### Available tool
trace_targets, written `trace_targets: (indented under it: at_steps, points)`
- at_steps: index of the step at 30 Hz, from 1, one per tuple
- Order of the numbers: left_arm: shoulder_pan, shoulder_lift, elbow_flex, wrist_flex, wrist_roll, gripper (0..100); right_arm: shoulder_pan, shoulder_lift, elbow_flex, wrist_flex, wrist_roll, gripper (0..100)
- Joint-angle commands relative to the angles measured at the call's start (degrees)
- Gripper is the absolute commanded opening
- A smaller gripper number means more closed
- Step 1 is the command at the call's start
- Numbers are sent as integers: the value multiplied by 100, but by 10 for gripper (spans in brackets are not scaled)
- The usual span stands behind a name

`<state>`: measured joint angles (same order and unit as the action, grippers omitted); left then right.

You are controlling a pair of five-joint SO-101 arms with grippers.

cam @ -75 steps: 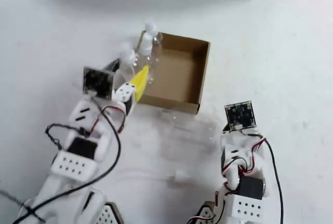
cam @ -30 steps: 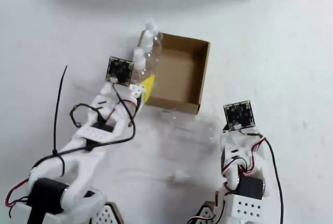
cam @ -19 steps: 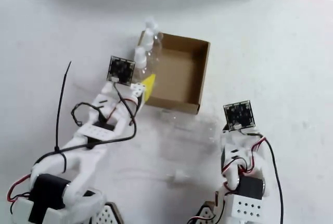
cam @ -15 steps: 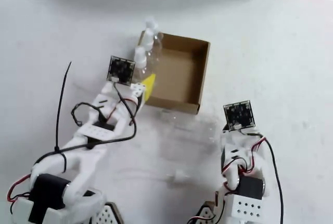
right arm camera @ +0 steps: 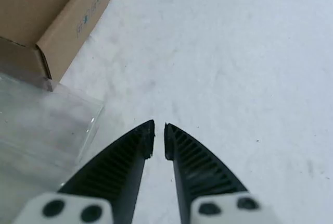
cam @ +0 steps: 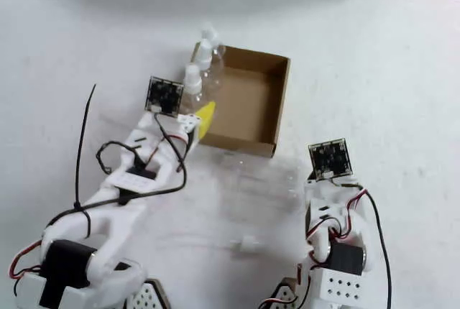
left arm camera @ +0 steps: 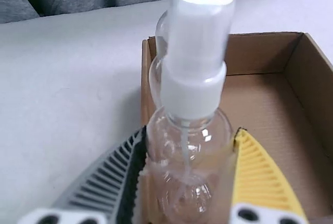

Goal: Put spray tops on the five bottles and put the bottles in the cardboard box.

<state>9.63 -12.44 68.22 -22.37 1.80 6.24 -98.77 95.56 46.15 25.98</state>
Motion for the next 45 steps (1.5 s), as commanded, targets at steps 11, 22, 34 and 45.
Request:
trace_targets:
  at_steps: [11,22,34,45]
  points:
    - [-215,4,-70,-70,-26,327,66,-57,35,-66,44,15]
    - [-233,-4,-70,-70,-26,329,66,-57,35,-66,44,15]
    - [-233,-154,-26,-44,-18,348,66,-57,35,-66,44,15]
    - [-330,-936,123,668,-18,398,57,-57,35,-66,44,15]
